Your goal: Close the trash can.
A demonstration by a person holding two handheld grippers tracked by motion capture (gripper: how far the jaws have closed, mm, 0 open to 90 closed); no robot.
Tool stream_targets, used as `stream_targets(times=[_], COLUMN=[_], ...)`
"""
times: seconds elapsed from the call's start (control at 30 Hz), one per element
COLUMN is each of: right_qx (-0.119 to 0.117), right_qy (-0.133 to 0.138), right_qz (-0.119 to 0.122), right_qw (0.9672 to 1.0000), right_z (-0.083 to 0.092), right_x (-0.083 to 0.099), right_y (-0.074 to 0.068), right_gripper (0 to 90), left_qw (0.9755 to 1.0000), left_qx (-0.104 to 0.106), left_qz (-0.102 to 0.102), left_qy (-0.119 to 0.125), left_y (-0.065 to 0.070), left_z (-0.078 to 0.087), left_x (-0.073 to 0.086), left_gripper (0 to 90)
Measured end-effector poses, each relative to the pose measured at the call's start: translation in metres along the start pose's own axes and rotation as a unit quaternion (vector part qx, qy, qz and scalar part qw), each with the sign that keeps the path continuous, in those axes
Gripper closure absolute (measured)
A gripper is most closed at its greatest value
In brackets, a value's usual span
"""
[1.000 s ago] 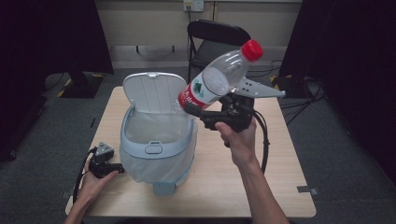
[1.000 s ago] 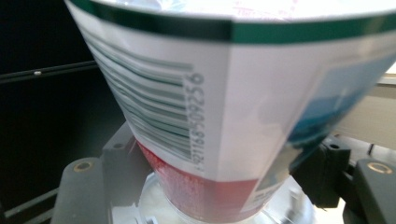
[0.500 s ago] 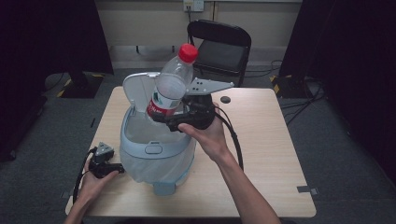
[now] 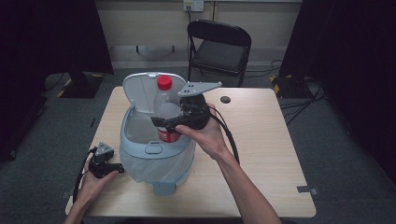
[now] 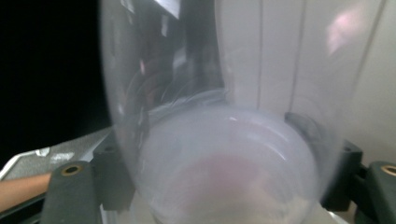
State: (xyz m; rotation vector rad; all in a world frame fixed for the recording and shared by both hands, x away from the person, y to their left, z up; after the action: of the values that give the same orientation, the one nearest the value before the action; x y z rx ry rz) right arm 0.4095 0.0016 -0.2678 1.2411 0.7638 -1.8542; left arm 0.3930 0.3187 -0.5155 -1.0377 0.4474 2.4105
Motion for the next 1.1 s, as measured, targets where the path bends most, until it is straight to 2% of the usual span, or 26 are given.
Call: stream_targets(times=[0.2, 0.27, 0.37, 0.47, 0.63, 0.73, 0.9, 1.03, 1.1], right_qx=[-0.007, 0.003, -0.005, -0.009, -0.02, -0.02, -0.012, 0.0, 0.007], right_qy=[0.009, 0.003, 0.009, 0.007, 0.011, 0.016, 0.02, 0.022, 0.034], right_qz=[-0.004, -0.001, -0.001, 0.004, 0.008, 0.012, 0.008, -0.002, -0.008], right_qw=[0.9999, 1.0, 1.0, 0.9999, 0.9997, 0.9996, 0.9997, 0.9998, 0.9993], right_z=[-0.001, -0.002, -0.001, -0.001, -0.002, 0.001, 0.007, 0.016, 0.025], right_x=[0.001, 0.0, -0.002, -0.002, 0.001, 0.001, 0.004, 0.009, 0.01], right_y=[0.002, 0.002, 0.001, 0.0, 0.001, 0.001, 0.006, 0.012, 0.015], right_gripper=[22.4, 22.4, 23.4, 28.2, 41.6, 44.4, 48.3, 46.9, 46.8], left_qw=[1.0, 1.0, 1.0, 1.0, 1.0, 1.0, 1.0, 1.0, 1.0], left_qx=[0.001, 0.001, 0.002, 0.002, 0.003, 0.004, 0.004, 0.004, 0.005], left_qz=[-0.001, -0.001, -0.001, -0.001, -0.002, -0.002, -0.002, -0.002, 0.0], left_qy=[0.0, 0.0, 0.0, 0.0, -0.001, -0.001, -0.002, -0.002, -0.001], left_y=[0.0, 0.0, 0.0, 0.0, -0.001, -0.001, -0.001, -0.001, -0.001], left_z=[0.0, 0.0, 0.0, 0.0, 0.0, 0.0, 0.0, 0.0, 0.0], left_x=[0.0, 0.0, 0.0, 0.0, 0.0, 0.0, 0.0, 0.0, 0.0], left_gripper=[17.7, 17.6, 17.4, 17.4, 16.9, 16.9, 16.7, 16.6, 16.5])
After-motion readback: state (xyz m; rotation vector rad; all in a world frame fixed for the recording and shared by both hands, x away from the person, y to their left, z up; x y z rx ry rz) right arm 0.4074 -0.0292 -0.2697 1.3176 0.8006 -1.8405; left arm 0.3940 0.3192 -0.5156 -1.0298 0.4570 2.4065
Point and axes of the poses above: each handheld gripper's, and its own axes: z roughly backward along the jaws, x roughly out of its underside, y roughly to its right, the point moved 2 cm from there along -z, roughly forward along the jaws, and after that the axes turned 9 degrees about x, right-handed, at the moved point
